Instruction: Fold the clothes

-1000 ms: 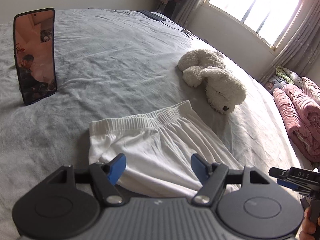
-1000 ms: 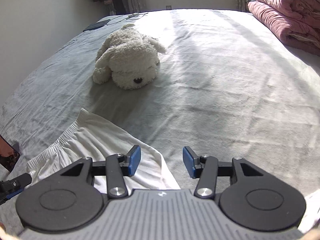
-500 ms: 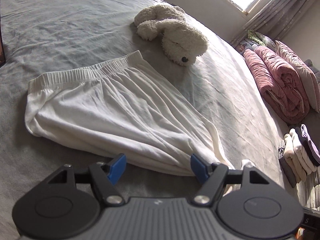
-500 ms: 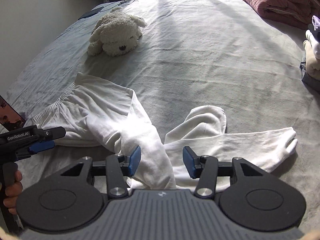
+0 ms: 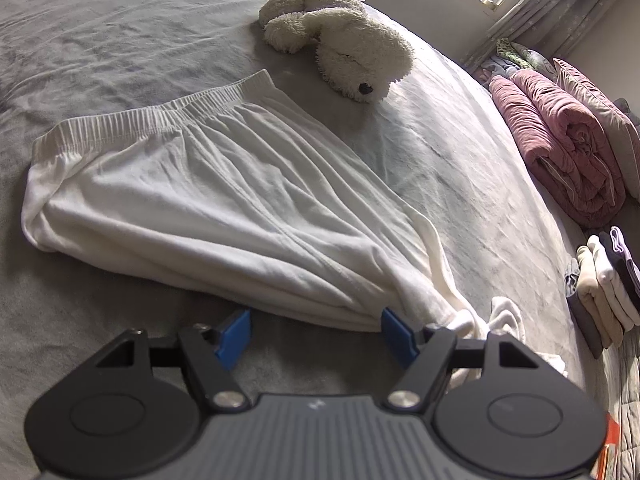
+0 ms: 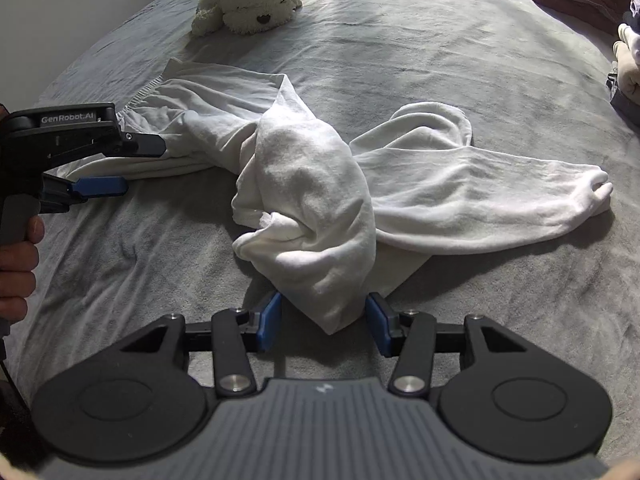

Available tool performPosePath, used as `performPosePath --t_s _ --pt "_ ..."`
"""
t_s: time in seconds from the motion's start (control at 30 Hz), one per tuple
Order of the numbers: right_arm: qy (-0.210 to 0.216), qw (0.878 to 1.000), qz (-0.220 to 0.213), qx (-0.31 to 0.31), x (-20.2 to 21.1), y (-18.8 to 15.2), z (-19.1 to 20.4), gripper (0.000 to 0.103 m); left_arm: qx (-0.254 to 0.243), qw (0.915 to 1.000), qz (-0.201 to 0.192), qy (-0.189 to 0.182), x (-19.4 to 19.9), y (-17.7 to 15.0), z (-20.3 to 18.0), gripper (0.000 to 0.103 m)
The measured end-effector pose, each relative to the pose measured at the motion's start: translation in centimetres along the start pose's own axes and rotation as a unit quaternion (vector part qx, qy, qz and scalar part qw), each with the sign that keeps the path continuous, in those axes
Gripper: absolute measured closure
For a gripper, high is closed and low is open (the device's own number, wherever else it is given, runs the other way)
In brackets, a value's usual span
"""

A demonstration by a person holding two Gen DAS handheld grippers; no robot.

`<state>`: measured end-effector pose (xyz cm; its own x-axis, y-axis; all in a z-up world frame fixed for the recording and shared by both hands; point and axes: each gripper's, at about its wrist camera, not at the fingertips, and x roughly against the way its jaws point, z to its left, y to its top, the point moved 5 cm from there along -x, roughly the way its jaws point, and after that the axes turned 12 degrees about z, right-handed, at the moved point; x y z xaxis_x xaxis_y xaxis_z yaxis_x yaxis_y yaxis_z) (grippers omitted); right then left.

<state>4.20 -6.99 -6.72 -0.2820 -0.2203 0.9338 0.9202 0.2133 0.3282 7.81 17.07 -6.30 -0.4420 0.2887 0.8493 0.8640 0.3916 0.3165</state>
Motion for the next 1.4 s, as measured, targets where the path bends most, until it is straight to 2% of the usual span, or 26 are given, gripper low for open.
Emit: performPosePath --t_s 0.07,0.13,0.17,0.2,0.3,0.63,0.9,1.0,1.4 --pt "-0.016 1.0 -0.018 0.01 -0.2 0.1 0.3 0.052 0.003 1.0 0.002 0.002 -0.3 0.0 0.1 0.031" --pt "-0.031 0.999 -0.03 0.018 -0.2 0.3 0.4 0.066 0.003 1.0 0.003 0.001 -0.3 0.0 0.1 0.031" --pt "-0.033 0.999 -0.032 0.017 -0.1 0.5 0.4 0.083 0.003 1.0 0.003 0.0 -0.3 0.0 0.1 0.031" --pt "-0.031 0.999 -0.031 0.012 0.0 0.7 0.2 0.09 0.002 1.0 0.003 -0.001 -0.2 0.0 0.0 0.031" --pt "-0.022 0.999 -0.037 -0.013 1.5 1.4 -0.1 0.092 0.001 1.0 0.004 -0.007 0.0 -0.1 -0.1 0.031" --pt "-0.023 0.991 -0.13 -0.029 10.7 3.4 0.0 0.092 0.005 0.9999 0.003 -0.016 0.2 0.1 -0.3 0.031" --pt "-0.035 0.981 -0.185 -0.036 15.6 6.0 -0.3 0.094 0.005 0.9997 0.0 -0.022 0.7 0.1 -0.1 0.031" --pt "-0.057 0.977 -0.203 -0.029 16.1 7.6 -0.2 0.094 0.006 0.9997 0.002 -0.023 0.7 0.0 0.1 0.031" --pt "-0.119 0.962 -0.241 -0.046 14.2 14.9 -1.6 0.094 0.017 0.9995 0.002 -0.026 1.2 0.1 1.8 0.031"
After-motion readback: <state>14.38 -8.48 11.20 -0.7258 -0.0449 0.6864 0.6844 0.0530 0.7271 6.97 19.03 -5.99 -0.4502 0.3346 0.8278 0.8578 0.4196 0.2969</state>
